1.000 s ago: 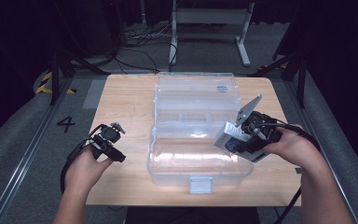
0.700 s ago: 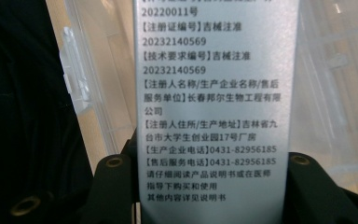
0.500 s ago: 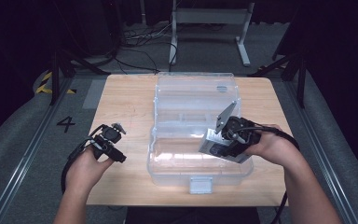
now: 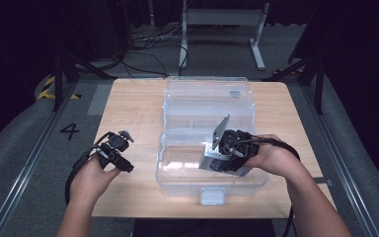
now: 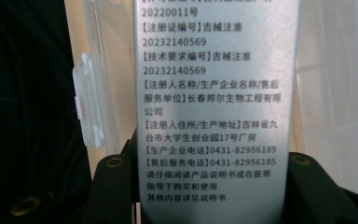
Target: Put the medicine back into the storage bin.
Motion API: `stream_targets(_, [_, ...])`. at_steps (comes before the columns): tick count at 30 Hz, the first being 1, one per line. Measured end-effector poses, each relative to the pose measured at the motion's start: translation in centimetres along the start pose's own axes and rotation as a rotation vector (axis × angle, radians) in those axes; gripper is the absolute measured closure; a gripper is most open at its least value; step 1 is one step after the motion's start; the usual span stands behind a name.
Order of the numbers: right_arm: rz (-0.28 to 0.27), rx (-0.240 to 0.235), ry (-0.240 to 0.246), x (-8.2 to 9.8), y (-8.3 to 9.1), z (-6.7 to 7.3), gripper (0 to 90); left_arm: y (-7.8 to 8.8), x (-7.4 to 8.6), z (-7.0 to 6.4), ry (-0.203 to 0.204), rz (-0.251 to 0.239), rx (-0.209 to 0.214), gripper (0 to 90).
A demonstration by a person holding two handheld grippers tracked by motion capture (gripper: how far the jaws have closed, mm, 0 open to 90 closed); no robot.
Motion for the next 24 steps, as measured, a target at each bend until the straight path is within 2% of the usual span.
stream_targets(12, [0.05, -0.026, 0.038, -1.6, -2.9, 0.5, 56.0, 0.0, 0.0, 0.1, -0.009, 0.003, -0.005, 30.1])
stream_targets(16, [0.091, -0.018, 0.065, -2.0, -4.1, 0.5, 56.0, 0.0, 0.0, 0.1, -0.011, 0.005, -0.006, 30.1])
stream_targets(24, [0.119, -0.031, 0.073, -2.2, -5.9, 0.7, 55.9, 0.0, 0.0, 0.1, -0.012, 0.005, -0.007, 30.1])
Point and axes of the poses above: each handheld gripper's, and its own axes: y roughly backward along the jaws, x roughly out of its underside, z roughly to its left, the point moved 5 cm from there along -y, roughly forward along the jaws, and after that the axes turned 2 degrees about -y, right-handed, at the moved point
